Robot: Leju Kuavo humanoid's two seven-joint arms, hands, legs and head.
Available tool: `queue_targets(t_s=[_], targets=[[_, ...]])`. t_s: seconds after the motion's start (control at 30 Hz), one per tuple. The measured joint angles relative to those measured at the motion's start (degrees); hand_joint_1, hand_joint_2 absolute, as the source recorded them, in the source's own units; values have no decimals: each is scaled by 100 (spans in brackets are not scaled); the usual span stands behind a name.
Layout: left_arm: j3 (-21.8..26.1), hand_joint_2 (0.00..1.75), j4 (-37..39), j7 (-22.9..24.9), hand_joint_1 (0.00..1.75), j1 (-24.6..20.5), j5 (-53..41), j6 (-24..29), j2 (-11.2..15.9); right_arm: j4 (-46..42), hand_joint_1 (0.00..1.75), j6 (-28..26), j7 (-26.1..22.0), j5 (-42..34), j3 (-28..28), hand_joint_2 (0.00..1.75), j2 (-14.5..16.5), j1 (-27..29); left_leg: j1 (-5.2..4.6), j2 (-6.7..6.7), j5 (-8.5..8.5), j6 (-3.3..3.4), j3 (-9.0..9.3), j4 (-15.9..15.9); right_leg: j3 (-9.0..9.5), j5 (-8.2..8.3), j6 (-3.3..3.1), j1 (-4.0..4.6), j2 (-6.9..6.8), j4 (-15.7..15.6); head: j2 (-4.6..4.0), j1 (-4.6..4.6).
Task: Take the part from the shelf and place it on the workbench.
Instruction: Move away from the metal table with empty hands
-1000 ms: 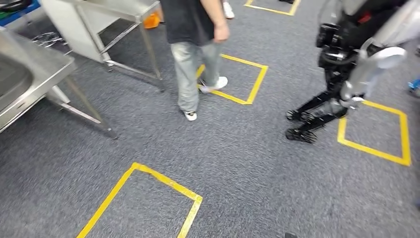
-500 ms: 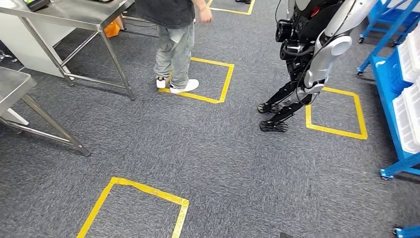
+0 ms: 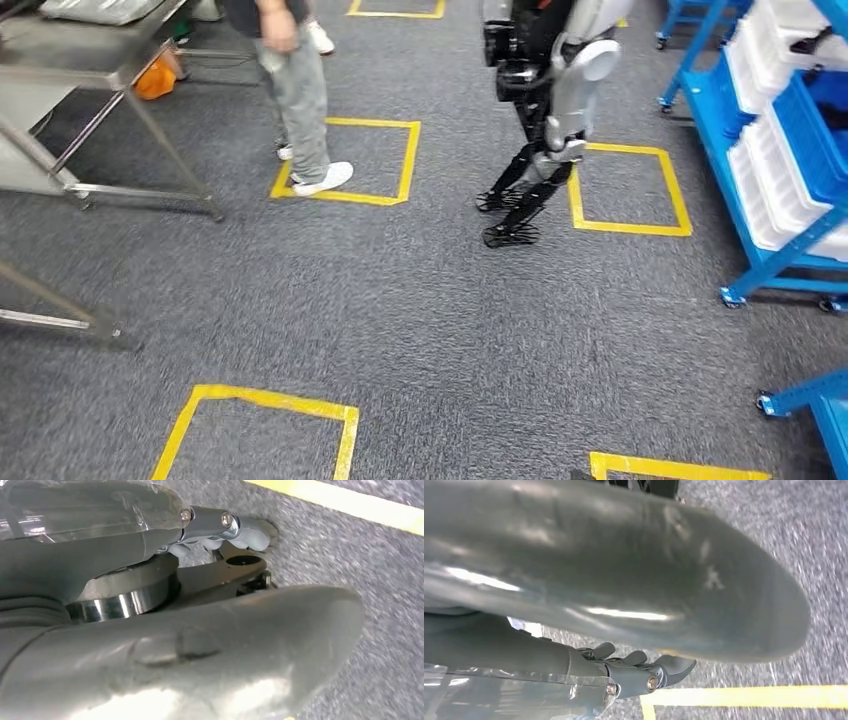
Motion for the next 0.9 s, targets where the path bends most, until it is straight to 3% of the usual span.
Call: queue_targets(t_s=[0.07,0.1,0.13,0.17,0.2,0.27,0.33,0.37,0.4,0.47,0.53,0.6,0.63,0.67,0.7,0.77,0.83,0.9], targets=[[0,0,0,-3,0,-6,-2,-7,1,-1,0,-7,-3,-18,22,0,-2,-9,1,-222,-375,-2,-351,769,-5,5,-44,23,111,1,0,-44],[0,0,0,-4,0,-2,-1,-7,2,-1,0,-8,-5,-34,40,0,1,-12,-8,-260,-487,12,-522,1115,-4,5,-57,41,182,3,0,-52],[0,0,0,-5,0,5,3,-4,2,0,0,-8,-9,-52,58,0,2,-11,-21,-280,-490,36,-619,1288,2,5,-63,58,259,5,0,-56],[0,0,0,-3,0,13,8,0,3,1,0,-7,-15,-66,75,0,2,-9,-36,-298,-370,71,-612,1227,12,5,-65,71,341,7,0,-60],[0,0,0,-2,0,22,12,3,3,1,0,-4,-22,-75,91,0,2,-7,-51,-340,-160,113,-508,954,28,4,-66,80,423,8,0,-61],[0,0,1,2,0,34,17,4,5,-1,0,-1,-31,-85,122,0,6,-14,-67,-588,255,197,-221,178,39,1,-60,90,575,19,0,-61],[0,0,1,2,0,39,21,-3,8,-2,0,2,-30,-103,153,0,14,-26,-78,-785,398,232,-78,-255,1,12,-22,73,706,31,0,-61],[0,0,1,3,0,39,25,-7,9,-3,0,7,-27,-113,166,0,17,-25,-84,-787,393,240,-67,-299,-21,25,11,59,766,29,0,-63],[0,0,1,3,0,39,28,-6,8,-3,0,13,-25,-123,177,0,18,-14,-87,-728,403,256,-53,-337,-39,39,49,45,819,19,0,-67],[0,0,0,3,0,36,30,-3,7,-3,0,37,-26,-137,207,0,19,6,-72,-596,455,307,-13,-437,-86,-36,103,50,649,114,0,-57],[-1,0,0,1,0,46,22,-1,7,-3,0,58,-30,-153,244,0,20,-9,-59,-430,489,344,15,-513,-311,-338,146,56,305,599,0,-15],[-2,0,0,-2,0,60,20,7,8,-3,0,66,-33,-179,268,0,21,-29,-58,-255,484,354,12,-519,-648,-651,202,23,160,1290,0,14],[-2,0,0,-3,0,63,22,13,9,-3,0,71,-37,-189,277,0,21,-29,-56,-173,477,352,11,-516,-736,-687,227,-1,137,1481,0,20],[-2,0,0,-3,0,62,25,20,9,-3,0,79,-41,-194,287,0,20,-23,-51,-99,467,343,13,-511,-716,-615,249,-25,115,1460,0,24],[-2,0,0,-2,0,62,27,24,9,-3,0,89,-45,-195,298,0,19,-17,-44,-32,454,327,18,-501,-576,-447,267,-44,74,1202,0,30],[-2,0,0,-1,0,60,30,29,10,-4,0,107,-53,-195,317,0,17,-17,-39,87,411,273,33,-468,-165,-119,277,-48,-104,416,0,47],[-2,0,0,-1,0,56,30,31,11,-5,0,113,-62,-195,340,0,16,-31,-50,170,371,206,49,-436,38,-16,216,-16,-208,-5,0,44],[-2,0,0,-1,0,52,30,32,11,-5,0,101,-57,-207,374,0,15,-25,-48,235,355,141,81,-438,39,-24,127,13,-134,-36,0,21]])
